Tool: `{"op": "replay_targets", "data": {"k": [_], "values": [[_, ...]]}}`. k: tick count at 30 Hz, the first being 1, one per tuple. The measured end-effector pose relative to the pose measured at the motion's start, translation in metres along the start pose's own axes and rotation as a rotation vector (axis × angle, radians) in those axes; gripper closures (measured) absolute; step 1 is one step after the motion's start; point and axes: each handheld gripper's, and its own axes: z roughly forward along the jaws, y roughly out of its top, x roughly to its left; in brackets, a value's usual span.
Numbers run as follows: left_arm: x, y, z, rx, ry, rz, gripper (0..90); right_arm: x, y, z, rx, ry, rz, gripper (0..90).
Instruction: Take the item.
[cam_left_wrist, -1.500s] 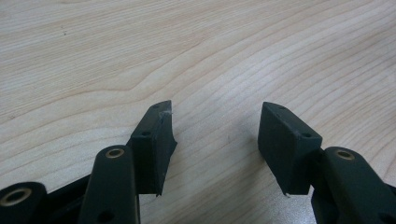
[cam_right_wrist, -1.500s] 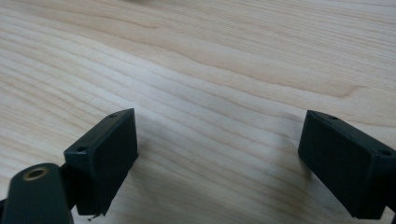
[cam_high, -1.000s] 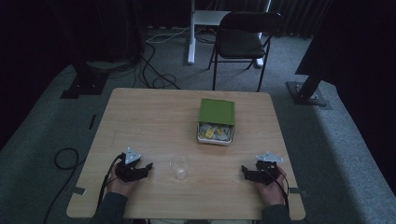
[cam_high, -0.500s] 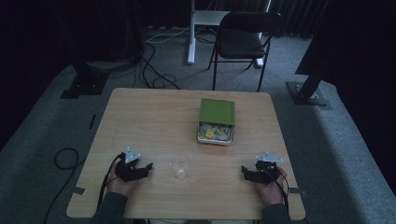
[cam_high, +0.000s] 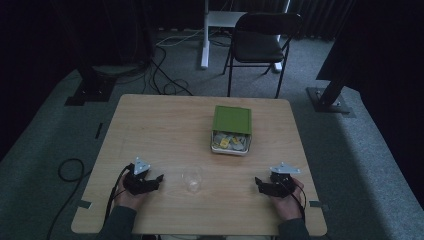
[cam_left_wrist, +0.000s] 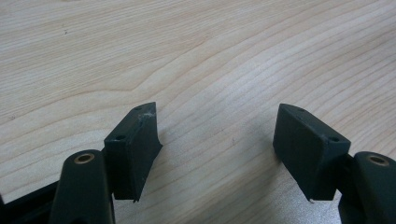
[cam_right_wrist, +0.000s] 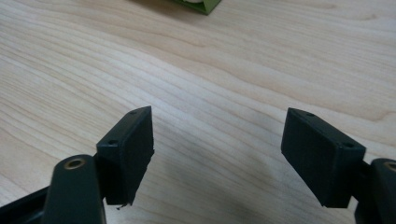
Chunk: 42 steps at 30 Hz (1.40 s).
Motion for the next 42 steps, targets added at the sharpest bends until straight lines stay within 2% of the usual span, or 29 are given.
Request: {"op": "replay_targets", "data": {"k": [13, 17, 25, 32, 34, 38, 42], "values": [[0.0, 0.0, 0.0, 0.0, 0.0, 0.0, 32.1, 0.008, 0.011, -0.006, -0.039, 0.021, -0.023, 32.0], [0.0, 0.0, 0.0, 0.0, 0.0, -0.001, 32.1, 0.009, 0.014, -0.006, -0.037, 0.037, -0.035, 37.9], [0.0, 0.0, 0.0, 0.0, 0.002, -0.002, 32.1, 0.012, 0.021, -0.009, -0.047, 0.031, -0.052, 38.7], [0.0, 0.0, 0.0, 0.001, 0.002, -0.001, 32.1, 0.016, 0.027, -0.009, -0.054, 0.041, -0.074, 43.7], [0.0, 0.0, 0.0, 0.001, 0.002, -0.001, 32.1, 0.018, 0.029, -0.011, -0.07, 0.035, -0.087, 48.5], [0.0, 0.0, 0.0, 0.001, 0.002, -0.002, 32.1, 0.018, 0.034, -0.013, -0.094, 0.023, -0.085, 52.0], [0.0, 0.0, 0.0, 0.001, 0.002, -0.002, 32.1, 0.018, 0.038, -0.014, -0.101, 0.034, -0.082, 53.2]]}}
